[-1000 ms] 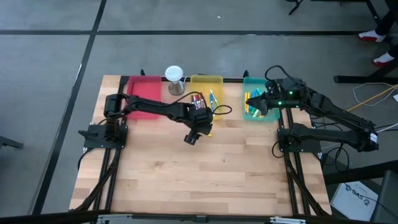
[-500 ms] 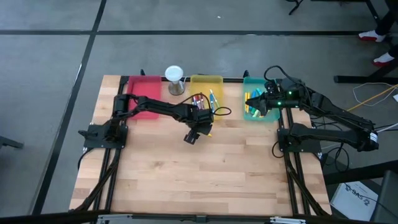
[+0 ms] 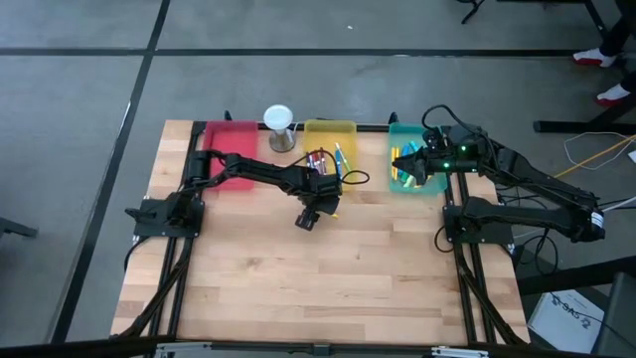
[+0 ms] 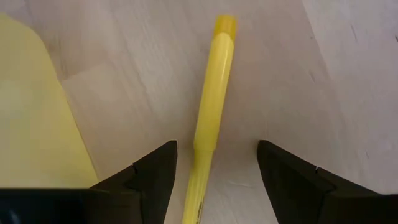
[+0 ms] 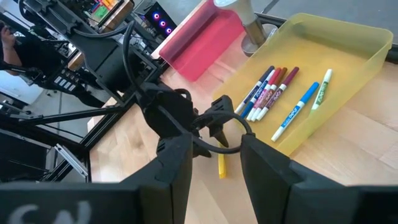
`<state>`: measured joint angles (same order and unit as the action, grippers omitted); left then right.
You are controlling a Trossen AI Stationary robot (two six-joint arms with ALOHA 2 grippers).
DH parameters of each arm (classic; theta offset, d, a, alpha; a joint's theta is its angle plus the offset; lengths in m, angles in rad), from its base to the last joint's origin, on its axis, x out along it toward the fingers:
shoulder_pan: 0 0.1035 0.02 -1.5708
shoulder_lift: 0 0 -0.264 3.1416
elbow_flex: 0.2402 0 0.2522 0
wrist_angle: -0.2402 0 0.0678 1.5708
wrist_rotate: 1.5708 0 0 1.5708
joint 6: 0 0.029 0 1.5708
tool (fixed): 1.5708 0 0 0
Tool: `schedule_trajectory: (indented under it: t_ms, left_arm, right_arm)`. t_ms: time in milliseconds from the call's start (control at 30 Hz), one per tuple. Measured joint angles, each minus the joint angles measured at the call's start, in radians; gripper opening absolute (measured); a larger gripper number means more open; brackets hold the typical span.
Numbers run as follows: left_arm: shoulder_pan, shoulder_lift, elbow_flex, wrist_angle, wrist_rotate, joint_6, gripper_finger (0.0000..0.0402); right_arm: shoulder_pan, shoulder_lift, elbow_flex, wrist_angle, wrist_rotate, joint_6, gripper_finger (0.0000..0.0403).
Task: Pick & Place Markers
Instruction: Put the yellow pen into the red bin
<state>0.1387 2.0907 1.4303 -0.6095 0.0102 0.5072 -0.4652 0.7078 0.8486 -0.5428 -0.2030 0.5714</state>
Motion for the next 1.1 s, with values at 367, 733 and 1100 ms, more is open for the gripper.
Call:
schedule_trajectory:
  t_ms: [367,733,1100]
  left_arm:
    - [0.0,0.003,0.0,-0.081,0.019,-0.026,0.0165]
    - [-0.014,0.004,-0.002,-0.117,0.012,-0.031,0.0075]
    - [-0.014,0.004,-0.003,-0.124,0.055,-0.123,0.0026]
  right_arm:
    - [0.0,0.0,0.0,0.0,0.001,0.0,0.0133]
    - [0.0,0.0,0.0,0.0,0.001,0.007,0.0133]
    - [0.0,0.0,0.0,0.0,0.001,0.019,0.0133]
